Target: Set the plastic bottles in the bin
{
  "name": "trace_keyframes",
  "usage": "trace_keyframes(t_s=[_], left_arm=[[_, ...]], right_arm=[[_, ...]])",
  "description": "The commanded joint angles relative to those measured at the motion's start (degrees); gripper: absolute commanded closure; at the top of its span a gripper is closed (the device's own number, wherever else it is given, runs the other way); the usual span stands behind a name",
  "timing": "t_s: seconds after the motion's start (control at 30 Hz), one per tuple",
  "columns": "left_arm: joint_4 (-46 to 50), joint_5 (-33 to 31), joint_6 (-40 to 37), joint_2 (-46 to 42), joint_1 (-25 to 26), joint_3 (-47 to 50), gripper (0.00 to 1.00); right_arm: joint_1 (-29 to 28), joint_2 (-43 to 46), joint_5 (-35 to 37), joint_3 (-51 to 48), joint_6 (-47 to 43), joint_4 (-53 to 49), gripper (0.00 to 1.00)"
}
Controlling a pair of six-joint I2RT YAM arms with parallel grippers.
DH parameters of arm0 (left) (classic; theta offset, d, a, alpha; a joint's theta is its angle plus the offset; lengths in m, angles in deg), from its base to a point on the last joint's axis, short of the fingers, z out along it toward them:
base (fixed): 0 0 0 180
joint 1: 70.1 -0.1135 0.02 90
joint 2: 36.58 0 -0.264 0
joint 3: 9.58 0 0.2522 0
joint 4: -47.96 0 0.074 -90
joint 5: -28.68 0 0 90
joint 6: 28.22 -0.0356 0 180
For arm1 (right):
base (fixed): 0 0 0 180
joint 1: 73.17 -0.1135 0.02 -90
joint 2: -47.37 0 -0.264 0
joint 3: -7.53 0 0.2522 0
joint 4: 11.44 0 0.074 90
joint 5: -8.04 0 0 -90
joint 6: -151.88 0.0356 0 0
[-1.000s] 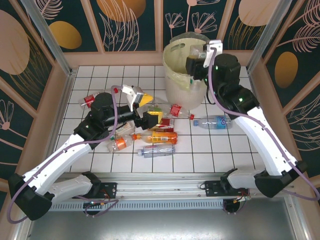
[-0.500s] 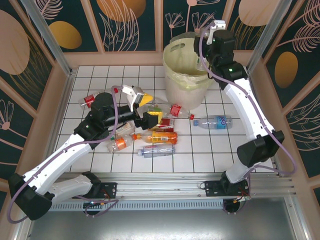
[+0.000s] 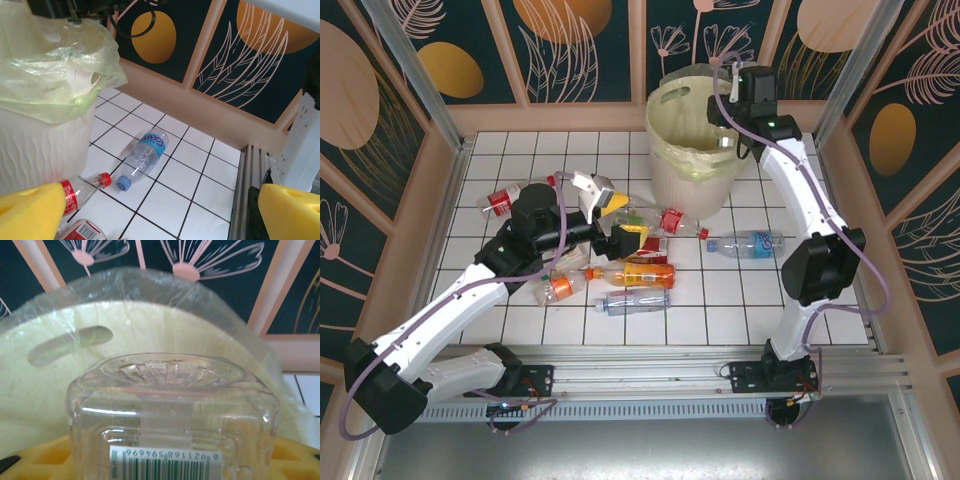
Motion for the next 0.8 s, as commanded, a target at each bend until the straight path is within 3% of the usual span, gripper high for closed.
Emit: trace_keyframes(t_s=[0.0,0.53,0.77], left_arm=[[0.50,0.15,-1.36,0.21,0.17,-0.93,0.02],[1.92,0.78,-2.08,1.27,0.18,-1.49,0.01],[2.37,0.73,-2.36,1.17,0.19,-1.52,0.02]], right_arm=[[0.30,-1.78,-2.11,3.50,-0.79,-3.32,0.39],[0.29,-2.79,-2.29,5.07,-0.14,-4.12,0.25],[0.22,-0.77,-3.42,5.13,0.38,-3.81,0.23]])
